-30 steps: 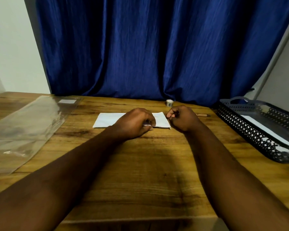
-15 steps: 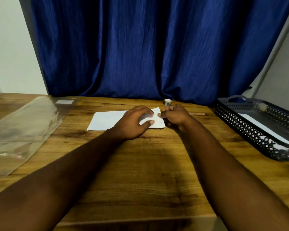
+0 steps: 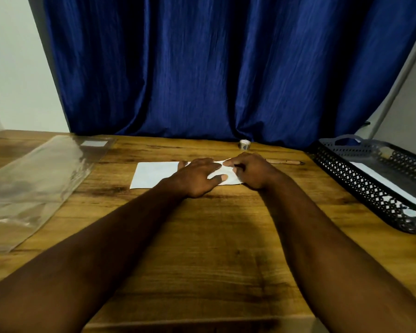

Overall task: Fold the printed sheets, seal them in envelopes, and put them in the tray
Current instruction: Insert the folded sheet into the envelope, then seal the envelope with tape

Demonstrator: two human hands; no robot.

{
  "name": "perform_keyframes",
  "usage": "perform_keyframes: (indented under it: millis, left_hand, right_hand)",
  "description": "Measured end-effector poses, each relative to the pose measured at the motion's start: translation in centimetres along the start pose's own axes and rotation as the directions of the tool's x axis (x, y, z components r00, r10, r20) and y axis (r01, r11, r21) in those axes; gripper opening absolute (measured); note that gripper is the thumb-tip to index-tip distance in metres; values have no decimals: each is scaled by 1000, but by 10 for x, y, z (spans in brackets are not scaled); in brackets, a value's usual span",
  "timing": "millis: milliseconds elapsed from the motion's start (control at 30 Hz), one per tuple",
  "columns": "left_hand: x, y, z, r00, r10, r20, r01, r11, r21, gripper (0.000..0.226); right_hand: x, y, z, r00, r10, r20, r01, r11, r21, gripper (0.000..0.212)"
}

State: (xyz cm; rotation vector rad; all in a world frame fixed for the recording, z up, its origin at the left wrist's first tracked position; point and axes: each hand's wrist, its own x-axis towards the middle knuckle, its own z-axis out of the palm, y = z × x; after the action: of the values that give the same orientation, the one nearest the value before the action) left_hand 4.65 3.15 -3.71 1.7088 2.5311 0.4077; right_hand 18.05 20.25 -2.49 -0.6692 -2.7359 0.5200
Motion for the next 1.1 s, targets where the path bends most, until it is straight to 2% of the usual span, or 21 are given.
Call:
perform_keyframes:
  millis: [167,300,533,600,667,767,833,967,1100]
  left_hand:
    - [1,0,-2,999,15,36,-16,999,29,77]
    - [0,0,-4,997,13,81,-15,999,32,79]
    - [-2,-2,0,998,2,58,-3,1000,14,79]
    - [-4,-1,0,998,3,55,-3,1000,11,79]
    - [-5,-1,-1,1000,10,25,-10,1000,13,78]
    - [-8,1,-6,996,56,-66,-53,997,50,75]
    - [-9,1,-8,991,78,-108,-72,995,66,76]
    - [-7,1,-7,987,91,-132,-86,995,47,78]
    - [-1,-3,-7,978,93,-186,-86,995,44,83]
  right_hand:
    - [-3,-1,-2,980,76,183,-41,981,-190,51]
    - [-12,-13,1,962,169,214,-101,950,-294,57]
    - [-13,-16,8,947,232,221,-174,952,-252,67]
    - [-12,-13,9,963,214,162,-182,964,-192,63]
    - [-8,-9,11,980,200,3,-200,978,-61,56]
    - [6,0,10,935,249,-254,-229,968,105,47]
    - [17,2,4,914,277,-297,-245,960,138,52]
    - [41,0,-2,908,316,-274,-333,943,-16,60]
    - [64,1,-1,889,365,-278,-416,897,-150,49]
